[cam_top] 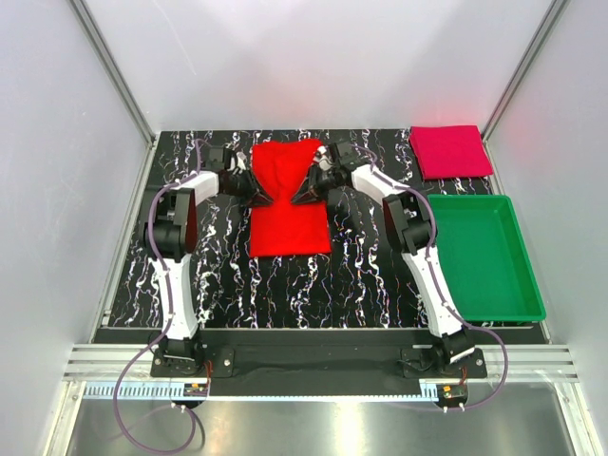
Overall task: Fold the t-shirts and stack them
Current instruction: Fold the tshirt
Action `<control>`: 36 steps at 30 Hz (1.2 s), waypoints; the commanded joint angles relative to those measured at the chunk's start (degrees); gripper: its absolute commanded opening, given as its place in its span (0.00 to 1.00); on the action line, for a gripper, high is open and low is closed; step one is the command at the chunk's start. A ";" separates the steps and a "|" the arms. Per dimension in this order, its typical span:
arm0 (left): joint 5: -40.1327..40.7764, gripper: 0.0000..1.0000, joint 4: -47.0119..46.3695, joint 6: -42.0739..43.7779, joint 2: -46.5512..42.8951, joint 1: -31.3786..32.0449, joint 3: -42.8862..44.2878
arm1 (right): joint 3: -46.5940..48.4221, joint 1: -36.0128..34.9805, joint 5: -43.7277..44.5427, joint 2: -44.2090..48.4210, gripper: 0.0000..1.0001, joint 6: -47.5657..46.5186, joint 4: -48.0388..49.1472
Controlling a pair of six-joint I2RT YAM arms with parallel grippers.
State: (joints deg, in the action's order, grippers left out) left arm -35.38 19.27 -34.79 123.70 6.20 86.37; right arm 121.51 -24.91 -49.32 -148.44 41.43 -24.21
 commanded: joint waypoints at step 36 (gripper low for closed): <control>-3.74 0.29 -4.50 3.75 -20.77 2.95 -25.01 | -21.92 -1.27 -6.23 20.47 0.28 -3.01 1.53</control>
State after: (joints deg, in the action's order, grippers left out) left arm -37.21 17.87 -32.51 104.90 10.35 65.95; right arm 103.74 -20.49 -52.66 -130.43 41.87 -22.15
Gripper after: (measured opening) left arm 0.288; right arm 0.278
